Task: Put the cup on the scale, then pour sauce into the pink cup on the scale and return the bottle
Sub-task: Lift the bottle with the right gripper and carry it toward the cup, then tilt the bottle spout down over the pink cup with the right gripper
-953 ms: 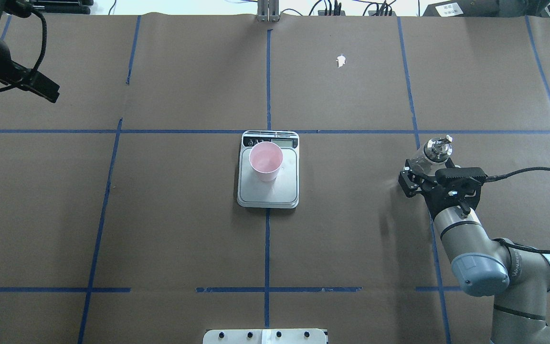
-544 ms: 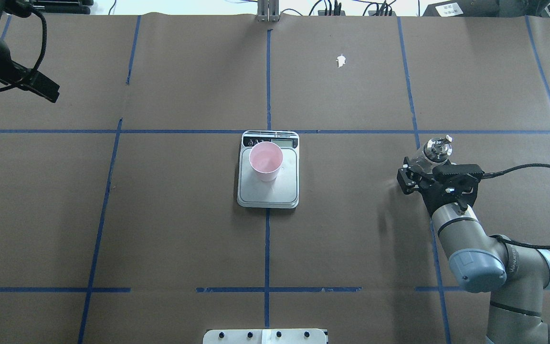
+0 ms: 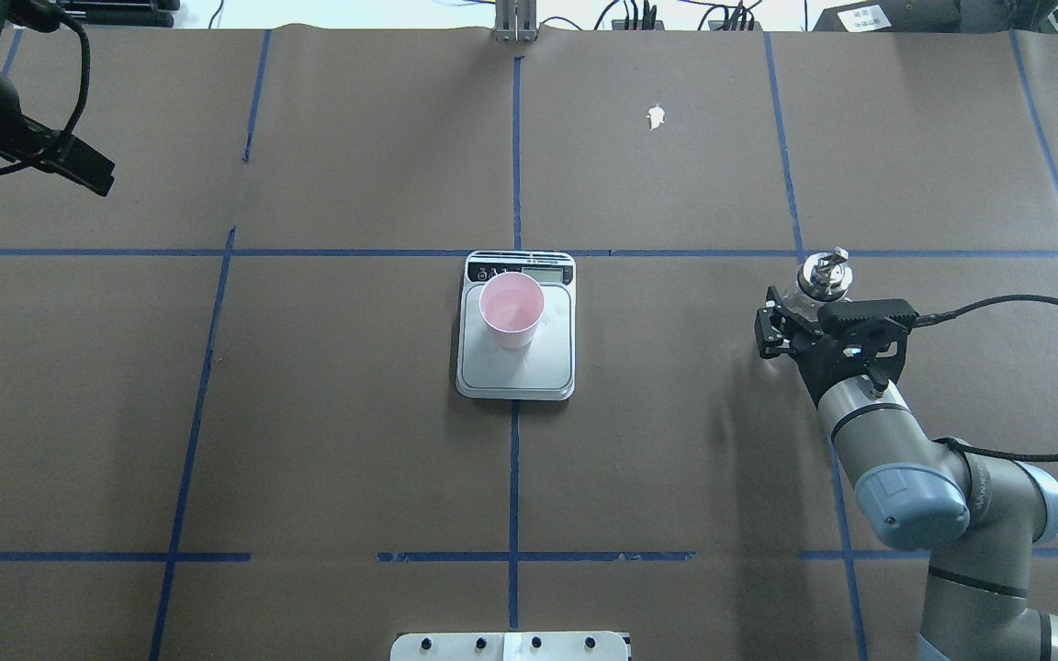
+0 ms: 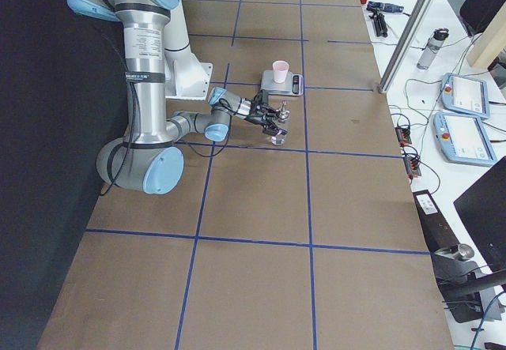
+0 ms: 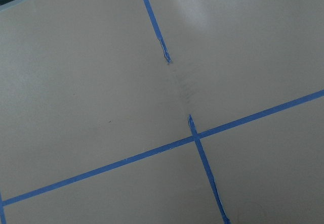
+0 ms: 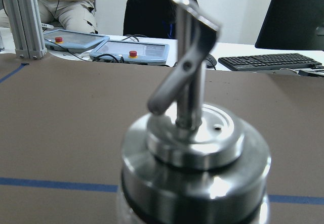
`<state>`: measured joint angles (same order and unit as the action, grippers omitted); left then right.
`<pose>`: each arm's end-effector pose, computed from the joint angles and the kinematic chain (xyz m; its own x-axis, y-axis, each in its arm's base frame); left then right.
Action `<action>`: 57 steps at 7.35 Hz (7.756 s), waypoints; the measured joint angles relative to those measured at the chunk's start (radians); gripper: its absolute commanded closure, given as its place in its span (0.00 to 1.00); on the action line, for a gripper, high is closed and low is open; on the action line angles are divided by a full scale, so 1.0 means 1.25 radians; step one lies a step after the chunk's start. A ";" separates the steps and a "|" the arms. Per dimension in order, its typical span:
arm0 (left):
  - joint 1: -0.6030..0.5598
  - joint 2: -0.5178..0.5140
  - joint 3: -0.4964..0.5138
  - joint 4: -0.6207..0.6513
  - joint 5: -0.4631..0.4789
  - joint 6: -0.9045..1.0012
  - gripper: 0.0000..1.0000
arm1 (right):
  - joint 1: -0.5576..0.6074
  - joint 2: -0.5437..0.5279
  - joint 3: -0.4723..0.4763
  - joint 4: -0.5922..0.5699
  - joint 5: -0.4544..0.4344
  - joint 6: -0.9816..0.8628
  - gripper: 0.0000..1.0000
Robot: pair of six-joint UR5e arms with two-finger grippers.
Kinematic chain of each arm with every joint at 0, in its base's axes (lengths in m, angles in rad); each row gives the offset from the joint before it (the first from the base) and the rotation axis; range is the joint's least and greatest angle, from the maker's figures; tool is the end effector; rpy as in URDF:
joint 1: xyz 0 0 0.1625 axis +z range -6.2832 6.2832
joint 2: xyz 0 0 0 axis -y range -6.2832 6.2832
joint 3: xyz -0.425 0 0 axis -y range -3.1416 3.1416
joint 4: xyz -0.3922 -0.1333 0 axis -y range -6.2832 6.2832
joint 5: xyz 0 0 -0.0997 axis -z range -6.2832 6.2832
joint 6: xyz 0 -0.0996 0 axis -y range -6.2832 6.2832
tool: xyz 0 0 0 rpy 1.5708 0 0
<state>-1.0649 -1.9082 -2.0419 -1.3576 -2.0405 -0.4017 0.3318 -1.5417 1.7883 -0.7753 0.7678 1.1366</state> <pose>0.1864 -0.5185 0.2975 0.7616 0.3189 -0.5642 -0.1124 0.9224 0.3696 -0.4085 -0.3575 0.4404 0.7749 -0.0421 0.6307 -0.5375 0.4813 0.6925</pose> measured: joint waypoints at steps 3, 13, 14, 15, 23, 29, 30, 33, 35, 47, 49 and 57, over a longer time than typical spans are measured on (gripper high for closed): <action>-0.005 0.001 -0.001 0.000 0.000 0.003 0.00 | 0.024 0.003 0.083 -0.010 0.026 -0.147 1.00; -0.138 0.102 0.048 -0.075 -0.006 0.289 0.00 | 0.025 0.148 0.140 -0.293 -0.104 -0.496 1.00; -0.157 0.125 0.095 -0.145 -0.009 0.302 0.00 | 0.024 0.171 0.131 -0.341 -0.132 -0.505 1.00; -0.183 0.136 0.165 -0.221 -0.031 0.338 0.00 | 0.022 0.198 0.126 -0.395 -0.156 -0.509 1.00; -0.289 0.148 0.407 -0.385 -0.108 0.522 0.00 | -0.025 0.292 0.012 -0.455 -0.321 -0.678 1.00; -0.302 0.147 0.430 -0.386 -0.105 0.520 0.00 | -0.051 0.363 -0.137 -0.456 -0.441 -0.782 1.00; -0.305 0.145 0.437 -0.386 -0.105 0.520 0.00 | -0.053 0.368 -0.151 -0.456 -0.465 -0.822 1.00; -0.311 0.143 0.450 -0.386 -0.105 0.521 0.00 | -0.057 0.376 -0.178 -0.456 -0.514 -0.895 1.00; -0.315 0.142 0.457 -0.388 -0.104 0.522 0.00 | -0.059 0.380 -0.181 -0.456 -0.534 -0.943 1.00; -0.323 0.136 0.466 -0.384 -0.105 0.525 0.00 | -0.065 0.400 -0.191 -0.454 -0.573 -1.003 1.00; -0.324 0.136 0.466 -0.384 -0.106 0.525 0.00 | -0.065 0.398 -0.192 -0.454 -0.576 -1.004 1.00; -0.324 0.135 0.466 -0.384 -0.108 0.525 0.00 | -0.065 0.400 -0.212 -0.447 -0.600 -1.003 1.00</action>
<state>-1.4702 -1.7395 -1.4591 -1.8377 -2.1752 0.2546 0.2501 -1.0418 1.5234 -1.3346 0.0176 -0.1173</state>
